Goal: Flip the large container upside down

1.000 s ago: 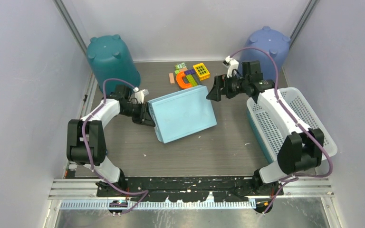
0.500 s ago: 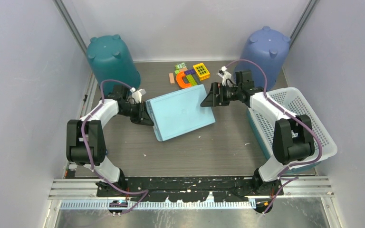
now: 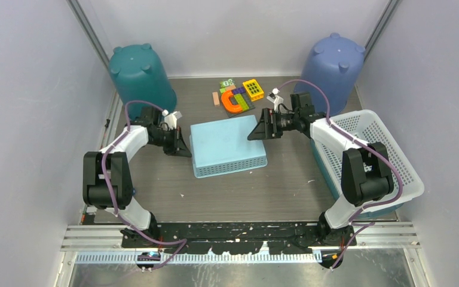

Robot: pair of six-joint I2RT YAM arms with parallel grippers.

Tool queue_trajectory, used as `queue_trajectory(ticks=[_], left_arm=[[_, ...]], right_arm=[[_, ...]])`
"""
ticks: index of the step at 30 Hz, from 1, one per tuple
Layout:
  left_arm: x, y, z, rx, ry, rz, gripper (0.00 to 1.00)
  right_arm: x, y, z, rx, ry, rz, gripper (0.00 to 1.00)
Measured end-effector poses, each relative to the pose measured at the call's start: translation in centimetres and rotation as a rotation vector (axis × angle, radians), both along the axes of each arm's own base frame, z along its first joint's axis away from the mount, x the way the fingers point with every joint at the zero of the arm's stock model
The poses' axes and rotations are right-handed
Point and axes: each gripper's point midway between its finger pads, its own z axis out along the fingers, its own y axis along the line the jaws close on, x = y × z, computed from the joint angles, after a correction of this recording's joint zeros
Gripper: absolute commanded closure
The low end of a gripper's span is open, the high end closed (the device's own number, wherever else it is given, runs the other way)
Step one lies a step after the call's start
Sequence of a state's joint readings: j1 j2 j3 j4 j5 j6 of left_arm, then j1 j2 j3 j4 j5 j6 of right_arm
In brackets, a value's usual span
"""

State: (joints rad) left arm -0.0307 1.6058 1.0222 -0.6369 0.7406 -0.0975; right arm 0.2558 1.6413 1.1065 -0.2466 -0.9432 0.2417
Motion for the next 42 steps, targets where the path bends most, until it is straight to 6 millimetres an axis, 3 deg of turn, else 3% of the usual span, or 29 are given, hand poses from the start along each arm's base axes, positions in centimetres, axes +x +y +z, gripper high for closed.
queue_trajectory(ticks=[6, 10, 17, 23, 27, 35, 38, 42], left_arm=[[0.1, 0.2, 0.2, 0.017, -0.017, 0.007, 1.00], [0.4, 0.5, 1.9, 0.032, -0.087, 0.014, 0.94], [0.7, 1.0, 6.3, 0.060, -0.274, 0.030, 0.53], [0.7, 1.4, 8.0, 0.086, -0.358, 0.034, 0.33], [1.0, 1.6, 8.2, 0.100, -0.382, 0.034, 0.02], [0.9, 2.5, 8.9, 0.168, -0.425, 0.008, 0.00], [0.6, 3.3, 9.6, 0.220, -0.466, -0.012, 0.00], [-0.5, 4.3, 11.1, 0.292, -0.540, -0.023, 0.00]], right_arm=[[-0.4, 0.3, -0.1, -0.004, 0.002, 0.014, 0.08], [-0.3, 0.1, -0.4, -0.019, 0.003, 0.006, 0.07], [0.0, 0.0, -1.2, -0.051, 0.000, -0.006, 0.07], [-1.1, 1.3, -2.0, -0.088, -0.007, 0.032, 0.05], [-1.3, 1.3, -2.2, -0.147, -0.057, 0.008, 0.02], [1.5, -2.2, 0.2, -0.265, -0.236, -0.171, 0.02], [2.2, -2.9, -1.1, -0.309, -0.219, -0.198, 0.02], [2.0, -2.8, -4.6, -0.353, -0.118, -0.176, 0.03]])
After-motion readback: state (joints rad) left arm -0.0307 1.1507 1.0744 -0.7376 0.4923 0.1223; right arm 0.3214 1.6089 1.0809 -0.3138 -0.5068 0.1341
